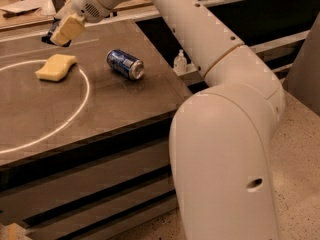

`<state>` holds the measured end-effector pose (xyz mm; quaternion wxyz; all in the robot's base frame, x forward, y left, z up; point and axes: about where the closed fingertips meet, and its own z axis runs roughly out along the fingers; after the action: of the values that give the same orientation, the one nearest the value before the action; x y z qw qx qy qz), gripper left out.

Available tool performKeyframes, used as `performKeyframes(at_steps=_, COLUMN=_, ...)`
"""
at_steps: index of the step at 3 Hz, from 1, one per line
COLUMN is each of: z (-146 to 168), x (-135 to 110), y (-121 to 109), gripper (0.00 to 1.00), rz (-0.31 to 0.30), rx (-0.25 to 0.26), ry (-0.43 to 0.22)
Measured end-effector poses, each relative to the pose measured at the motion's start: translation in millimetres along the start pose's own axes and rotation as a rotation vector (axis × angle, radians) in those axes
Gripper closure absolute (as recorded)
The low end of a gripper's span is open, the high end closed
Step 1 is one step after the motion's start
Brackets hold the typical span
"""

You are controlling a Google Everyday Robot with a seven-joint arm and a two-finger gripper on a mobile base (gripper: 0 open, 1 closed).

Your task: Move rxbar blueberry near sponge

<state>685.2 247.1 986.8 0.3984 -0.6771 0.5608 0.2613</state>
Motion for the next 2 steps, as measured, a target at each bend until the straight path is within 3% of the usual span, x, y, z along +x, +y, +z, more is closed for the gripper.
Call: performKeyframes(at_steps=2, z=45.2, x=-2.0, y=-4.6, gripper=1.00, rz=0.023, rx=-0.025, ry=-0.025)
